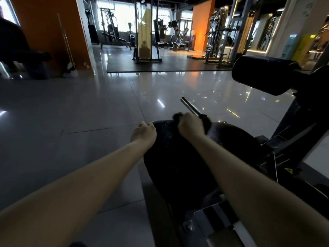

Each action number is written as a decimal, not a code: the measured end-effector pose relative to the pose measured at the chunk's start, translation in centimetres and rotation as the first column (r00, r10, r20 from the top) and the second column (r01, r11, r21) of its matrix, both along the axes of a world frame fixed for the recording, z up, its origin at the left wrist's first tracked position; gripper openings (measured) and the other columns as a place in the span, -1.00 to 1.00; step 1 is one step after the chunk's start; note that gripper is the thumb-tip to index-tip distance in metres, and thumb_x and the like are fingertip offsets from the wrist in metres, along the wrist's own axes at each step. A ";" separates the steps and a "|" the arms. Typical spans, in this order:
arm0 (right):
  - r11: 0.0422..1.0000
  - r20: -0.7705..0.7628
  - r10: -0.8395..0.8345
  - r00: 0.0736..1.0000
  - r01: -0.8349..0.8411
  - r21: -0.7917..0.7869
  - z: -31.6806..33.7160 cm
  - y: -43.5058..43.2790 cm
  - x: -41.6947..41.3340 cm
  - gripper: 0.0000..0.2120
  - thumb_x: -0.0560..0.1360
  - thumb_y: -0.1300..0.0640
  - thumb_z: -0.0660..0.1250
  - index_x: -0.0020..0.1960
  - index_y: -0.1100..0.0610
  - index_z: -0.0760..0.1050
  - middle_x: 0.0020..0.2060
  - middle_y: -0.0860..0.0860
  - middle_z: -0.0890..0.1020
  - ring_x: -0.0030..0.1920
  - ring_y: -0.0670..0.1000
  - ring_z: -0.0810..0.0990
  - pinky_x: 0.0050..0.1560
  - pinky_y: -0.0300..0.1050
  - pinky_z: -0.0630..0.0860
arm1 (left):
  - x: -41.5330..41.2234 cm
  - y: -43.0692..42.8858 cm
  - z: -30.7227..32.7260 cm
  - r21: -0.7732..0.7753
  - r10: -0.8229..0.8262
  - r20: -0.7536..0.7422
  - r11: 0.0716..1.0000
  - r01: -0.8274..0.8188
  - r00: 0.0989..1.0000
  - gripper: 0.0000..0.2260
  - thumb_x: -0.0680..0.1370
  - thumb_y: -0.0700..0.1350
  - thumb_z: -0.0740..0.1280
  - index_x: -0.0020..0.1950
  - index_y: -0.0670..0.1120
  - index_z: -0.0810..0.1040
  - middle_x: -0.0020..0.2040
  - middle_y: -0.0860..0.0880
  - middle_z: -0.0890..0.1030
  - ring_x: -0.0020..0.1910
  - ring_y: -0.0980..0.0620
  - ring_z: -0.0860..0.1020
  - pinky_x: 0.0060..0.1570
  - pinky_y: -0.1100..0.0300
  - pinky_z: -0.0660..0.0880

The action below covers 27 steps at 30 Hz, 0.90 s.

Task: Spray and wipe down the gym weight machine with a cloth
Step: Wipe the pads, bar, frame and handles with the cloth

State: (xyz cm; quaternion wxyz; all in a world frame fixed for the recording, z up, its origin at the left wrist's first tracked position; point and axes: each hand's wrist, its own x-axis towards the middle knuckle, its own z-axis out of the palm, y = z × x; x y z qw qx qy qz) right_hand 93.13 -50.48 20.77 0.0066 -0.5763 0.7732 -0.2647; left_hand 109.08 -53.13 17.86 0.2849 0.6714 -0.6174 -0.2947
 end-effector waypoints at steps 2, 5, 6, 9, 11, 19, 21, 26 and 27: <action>0.978 0.042 0.203 0.978 -0.205 0.041 0.5 0.0 4.7 -0.74 0.62 0.17 0.21 0.09 0.31 0.59 0.03 0.32 0.66 0.07 0.32 0.62 -0.05 0.00 0.46 | 0.3 0.2 0.1 0.022 -0.002 -0.071 1.000 0.003 0.997 -0.63 0.71 -0.08 0.03 0.39 -0.25 0.39 0.40 -0.32 0.45 0.32 -0.27 0.46 0.14 0.01 0.35; 0.925 0.009 0.370 0.929 -0.369 0.095 0.2 1.0 4.7 -0.78 0.60 0.16 0.25 0.07 0.26 0.61 0.00 0.30 0.67 0.04 0.31 0.62 -0.09 -0.02 0.43 | 0.5 -0.1 -0.2 0.019 -0.019 -0.069 1.000 0.020 0.997 -0.63 0.71 -0.03 0.02 0.35 -0.23 0.40 0.36 -0.31 0.47 0.26 -0.26 0.49 0.06 0.01 0.33; 0.924 -0.027 0.373 0.927 -0.369 0.101 0.1 1.5 2.8 -0.79 0.58 0.17 0.25 0.06 0.25 0.61 -0.02 0.29 0.67 0.02 0.32 0.63 -0.09 -0.01 0.46 | 0.4 0.0 -0.1 0.024 -0.019 -0.072 0.999 0.021 0.997 -0.62 0.70 -0.04 0.00 0.36 -0.24 0.39 0.39 -0.32 0.45 0.30 -0.27 0.47 0.11 0.00 0.34; 0.973 -0.099 0.211 0.973 -0.199 0.116 0.5 3.4 -2.9 -0.80 0.57 0.23 0.23 0.08 0.26 0.59 -0.02 0.30 0.65 0.00 0.33 0.64 -0.05 0.05 0.54 | 0.3 0.0 -0.1 0.018 -0.008 -0.047 1.000 0.009 0.999 -0.63 0.69 -0.07 -0.01 0.33 -0.26 0.39 0.39 -0.35 0.44 0.32 -0.30 0.45 0.18 -0.01 0.33; 0.995 -0.096 0.042 0.995 -0.033 0.098 0.8 4.5 -7.1 -0.78 0.57 0.24 0.21 0.10 0.29 0.57 0.04 0.32 0.64 0.06 0.35 0.63 0.03 0.09 0.54 | 0.2 -0.1 -0.2 0.013 0.005 -0.062 1.000 -0.004 0.998 -0.66 0.70 -0.14 -0.02 0.31 -0.29 0.39 0.36 -0.37 0.43 0.32 -0.33 0.44 0.24 -0.03 0.33; 0.997 0.115 -0.056 0.992 0.049 0.064 1.4 2.3 -3.3 -0.78 0.61 0.19 0.25 0.10 0.34 0.56 0.08 0.30 0.65 0.16 0.31 0.61 0.10 0.01 0.50 | -0.1 -0.6 -0.6 0.032 0.008 -0.171 0.999 -0.003 0.985 -0.66 0.70 -0.17 -0.04 0.32 -0.32 0.38 0.37 -0.38 0.42 0.34 -0.33 0.43 0.24 -0.01 0.34; 0.996 0.160 0.070 0.985 -0.078 0.042 1.3 1.6 0.4 -0.76 0.61 0.15 0.26 0.09 0.30 0.59 0.04 0.30 0.67 0.10 0.30 0.63 0.02 -0.02 0.50 | 0.0 -0.5 -0.4 0.026 0.002 -0.176 1.000 0.003 0.984 -0.66 0.70 -0.11 -0.01 0.32 -0.28 0.39 0.38 -0.36 0.44 0.33 -0.30 0.45 0.18 0.01 0.34; 0.944 0.164 0.319 0.933 -0.328 0.029 1.8 4.2 7.0 -0.80 0.59 0.15 0.29 -0.16 0.20 0.57 -0.29 0.18 0.61 -0.18 0.21 0.58 -0.19 -0.10 0.34 | 1.4 1.1 -0.3 -0.005 -0.144 -0.180 0.989 0.145 0.973 -0.44 0.58 0.01 0.09 0.43 -0.35 0.40 0.45 -0.34 0.41 0.42 -0.28 0.41 0.37 0.01 0.37; 0.946 0.178 0.316 0.932 -0.323 0.013 2.0 4.9 7.0 -0.78 0.58 0.15 0.29 -0.20 0.21 0.54 -0.35 0.13 0.57 -0.22 0.21 0.57 -0.21 -0.12 0.33 | 1.4 1.0 -0.6 -0.006 -0.135 -0.188 0.991 0.137 0.973 -0.54 0.63 -0.08 0.14 0.41 -0.36 0.42 0.44 -0.34 0.41 0.42 -0.28 0.41 0.38 0.03 0.36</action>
